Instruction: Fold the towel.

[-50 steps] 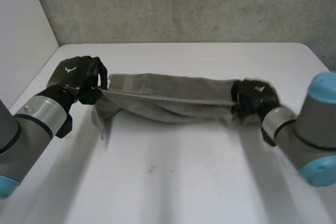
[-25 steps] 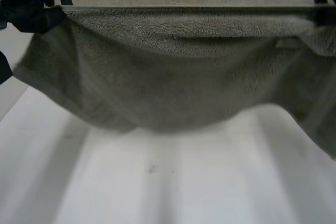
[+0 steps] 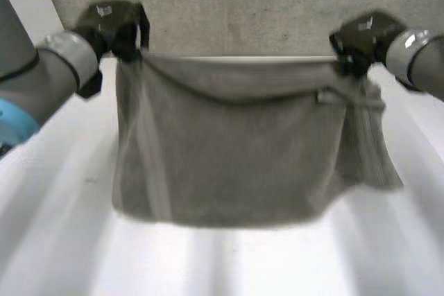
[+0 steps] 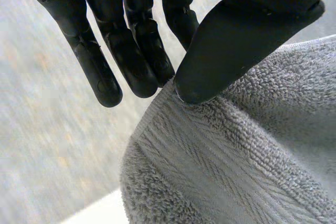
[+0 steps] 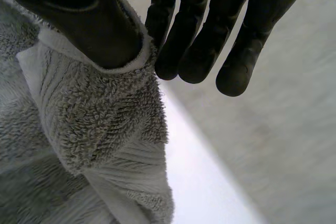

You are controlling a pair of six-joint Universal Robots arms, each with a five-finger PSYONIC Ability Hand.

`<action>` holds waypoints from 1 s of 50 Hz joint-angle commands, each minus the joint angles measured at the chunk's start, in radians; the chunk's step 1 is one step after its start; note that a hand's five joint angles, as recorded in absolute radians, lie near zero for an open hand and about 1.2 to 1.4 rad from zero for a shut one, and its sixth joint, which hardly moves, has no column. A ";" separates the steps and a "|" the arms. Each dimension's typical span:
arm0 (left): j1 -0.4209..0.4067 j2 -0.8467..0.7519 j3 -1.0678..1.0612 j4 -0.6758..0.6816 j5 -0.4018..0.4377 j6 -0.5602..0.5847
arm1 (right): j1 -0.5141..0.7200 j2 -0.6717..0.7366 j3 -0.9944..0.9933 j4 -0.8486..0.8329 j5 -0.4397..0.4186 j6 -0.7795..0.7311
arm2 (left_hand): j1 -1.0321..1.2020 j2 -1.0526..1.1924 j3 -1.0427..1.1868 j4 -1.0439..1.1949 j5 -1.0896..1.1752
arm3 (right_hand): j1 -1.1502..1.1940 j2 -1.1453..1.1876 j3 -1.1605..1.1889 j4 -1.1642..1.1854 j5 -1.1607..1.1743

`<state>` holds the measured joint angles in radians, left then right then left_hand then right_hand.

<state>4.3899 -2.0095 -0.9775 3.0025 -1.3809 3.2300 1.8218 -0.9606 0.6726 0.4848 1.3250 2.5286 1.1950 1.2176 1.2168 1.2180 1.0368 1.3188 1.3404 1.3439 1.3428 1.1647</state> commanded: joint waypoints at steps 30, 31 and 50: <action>-0.004 0.112 -0.731 0.371 -0.044 -0.052 | 0.005 0.076 0.625 -0.198 -0.118 -0.236 | 0.201 0.179 0.180 0.178 0.185 | 0.077 0.056 0.052 0.054 0.057; -0.004 0.112 -0.731 0.371 -0.044 -0.052 | 0.005 0.076 0.625 -0.198 -0.118 -0.235 | 0.201 0.179 0.180 0.178 0.185 | 0.077 0.056 0.052 0.054 0.057; -0.010 0.173 -0.748 0.371 -0.044 -0.029 | -0.084 -0.121 0.932 -0.525 -0.116 0.323 | 0.201 0.179 0.180 0.178 0.185 | -0.500 -0.521 -0.525 -0.524 -0.520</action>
<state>4.3840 -1.8473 -1.7223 3.3734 -1.4249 3.2025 1.7606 -1.0571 1.5563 -0.0036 1.2073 2.7195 1.1950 1.2179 1.2168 1.2179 1.0375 0.8351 0.8514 0.8463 0.8470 0.6604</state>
